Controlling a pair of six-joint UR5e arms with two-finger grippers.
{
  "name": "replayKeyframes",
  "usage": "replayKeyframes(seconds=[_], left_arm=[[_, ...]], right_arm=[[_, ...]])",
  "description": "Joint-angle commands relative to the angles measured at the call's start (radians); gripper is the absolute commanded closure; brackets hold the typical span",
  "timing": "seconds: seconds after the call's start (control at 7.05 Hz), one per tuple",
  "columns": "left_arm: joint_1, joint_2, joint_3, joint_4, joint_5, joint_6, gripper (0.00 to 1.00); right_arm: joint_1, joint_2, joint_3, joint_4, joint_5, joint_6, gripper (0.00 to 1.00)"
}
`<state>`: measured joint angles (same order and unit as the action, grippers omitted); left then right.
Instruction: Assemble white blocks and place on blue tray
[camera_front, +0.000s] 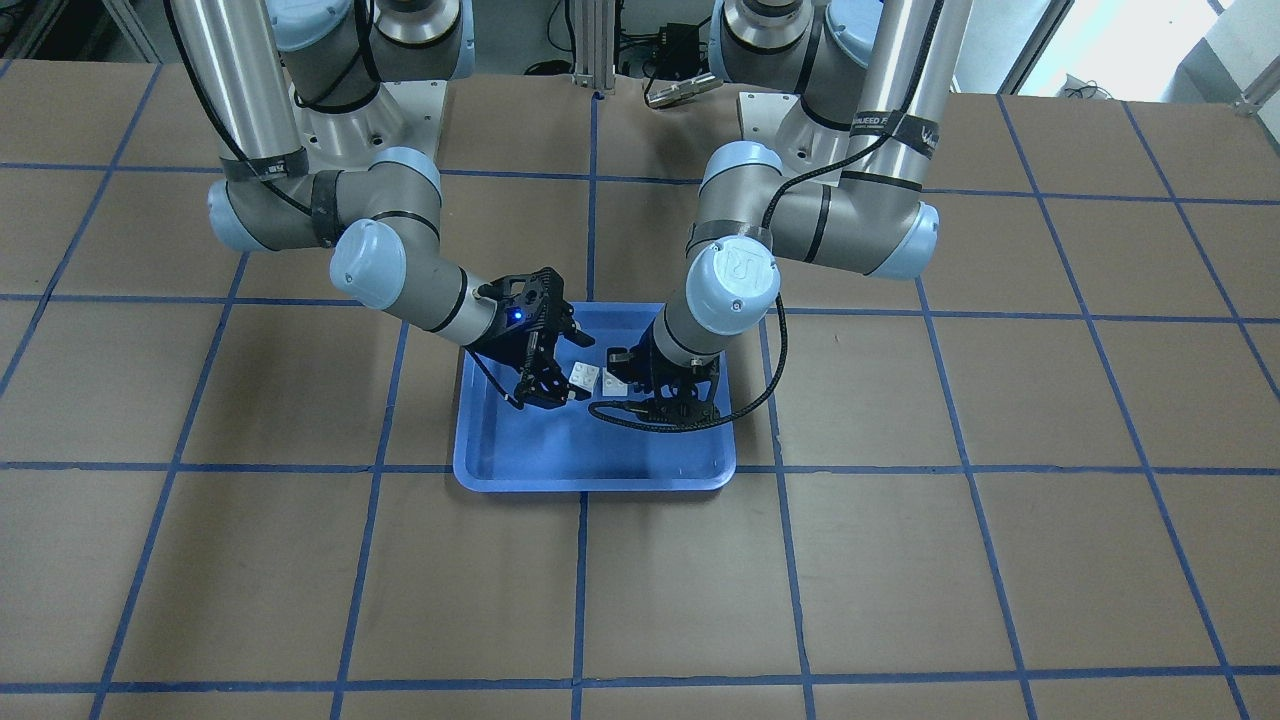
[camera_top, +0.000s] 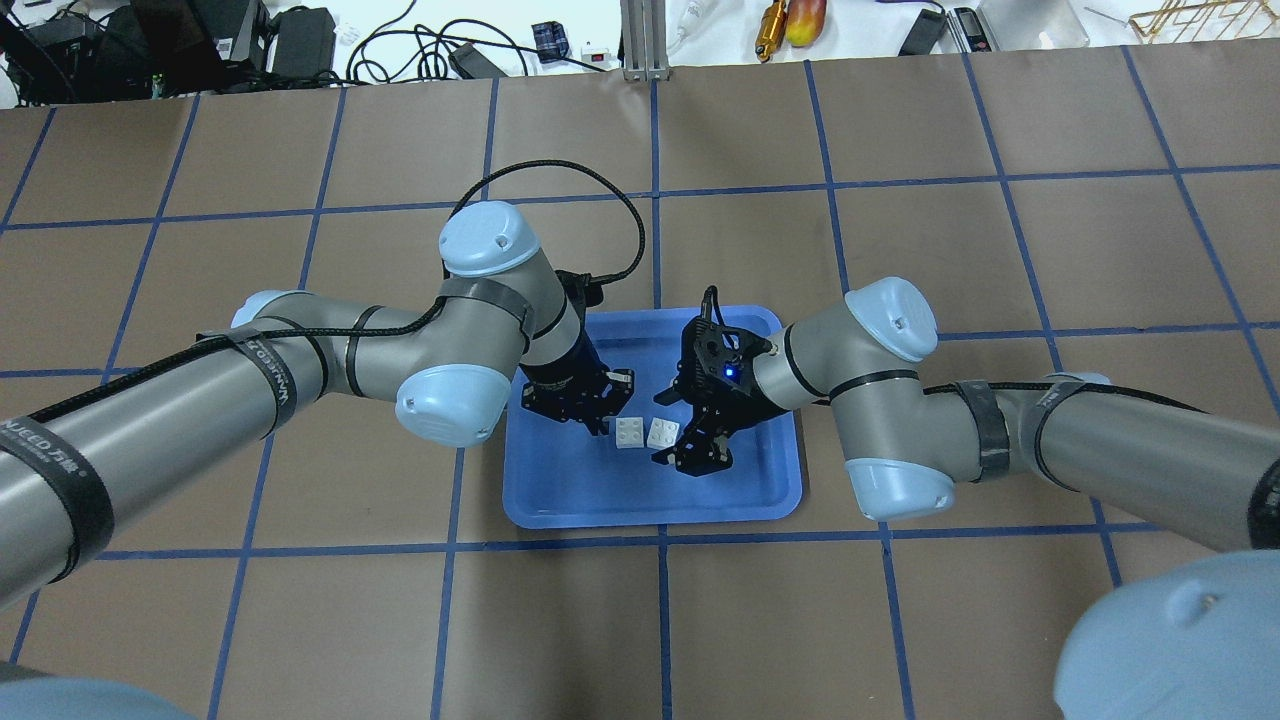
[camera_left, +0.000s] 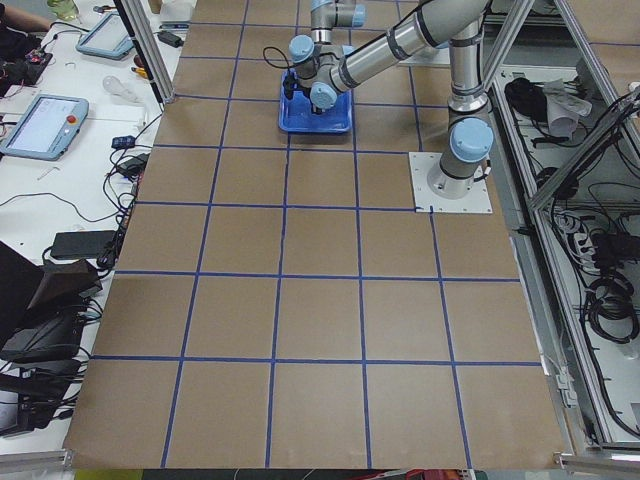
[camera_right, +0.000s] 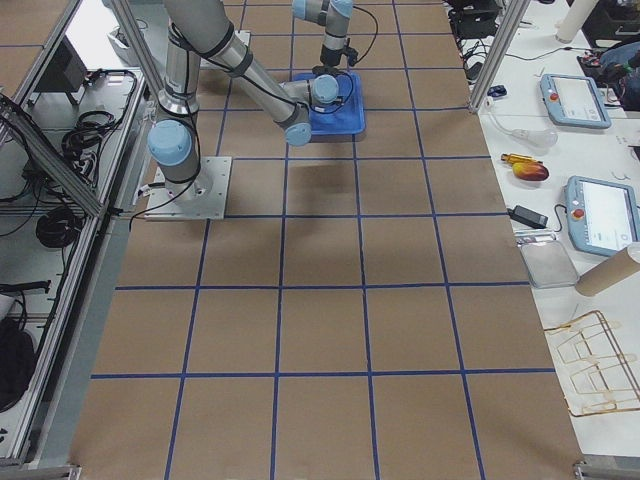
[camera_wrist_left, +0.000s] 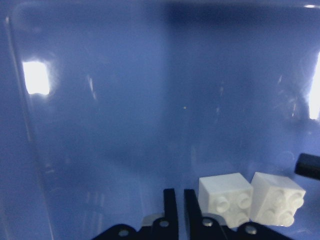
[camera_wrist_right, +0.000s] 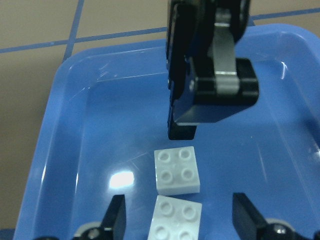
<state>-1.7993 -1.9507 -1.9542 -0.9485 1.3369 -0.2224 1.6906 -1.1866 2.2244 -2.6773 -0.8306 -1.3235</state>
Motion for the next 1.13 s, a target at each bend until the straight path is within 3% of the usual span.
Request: replayKeyframes(seconds=[0.0, 0.28, 0.99], left_arm=[[-0.003, -0.007, 0.003, 0.005, 0.001, -0.028, 0.80], [-0.006, -0.005, 0.003, 0.005, 0.001, -0.028, 0.80], [-0.008, -0.004, 0.003, 0.005, 0.001, -0.028, 0.80]], right_arm=[[0.000, 0.002, 0.021, -0.035, 0.001, 0.006, 0.22], [0.000, 0.002, 0.021, -0.038, 0.001, 0.001, 0.44], [-0.005, 0.004, 0.012, -0.052, -0.004, -0.006, 0.52]])
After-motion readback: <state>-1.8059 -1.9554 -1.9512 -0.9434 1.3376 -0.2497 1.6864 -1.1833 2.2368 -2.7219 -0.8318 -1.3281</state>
